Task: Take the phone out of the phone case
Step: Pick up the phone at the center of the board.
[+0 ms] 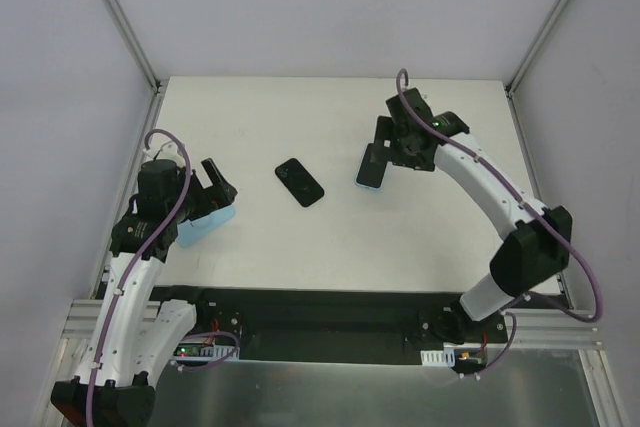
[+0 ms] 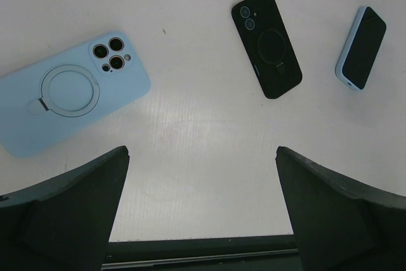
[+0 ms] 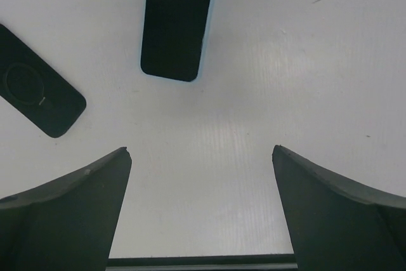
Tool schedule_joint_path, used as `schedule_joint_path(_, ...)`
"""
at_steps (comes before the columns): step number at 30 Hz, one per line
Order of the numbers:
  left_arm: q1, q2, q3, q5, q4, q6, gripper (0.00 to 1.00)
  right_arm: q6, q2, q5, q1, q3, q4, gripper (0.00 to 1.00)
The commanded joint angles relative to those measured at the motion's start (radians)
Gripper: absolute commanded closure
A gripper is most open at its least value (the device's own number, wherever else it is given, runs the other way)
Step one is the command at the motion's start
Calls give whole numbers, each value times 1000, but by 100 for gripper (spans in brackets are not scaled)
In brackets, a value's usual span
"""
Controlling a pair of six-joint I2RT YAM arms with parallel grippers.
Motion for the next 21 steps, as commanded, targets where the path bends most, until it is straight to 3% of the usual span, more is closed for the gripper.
schedule_joint_path(1,6,10,19,-22,-12,-25,1,51,191,-13,12,128,-26,4)
schedule_joint_path(12,4,24,-16,-19,-12,-62,1,81,533,-26,14,332,-44,4)
schedule_joint_path(21,6,42,-15,-34,-15,-78,1,150,659,-28,8,375,-11,4)
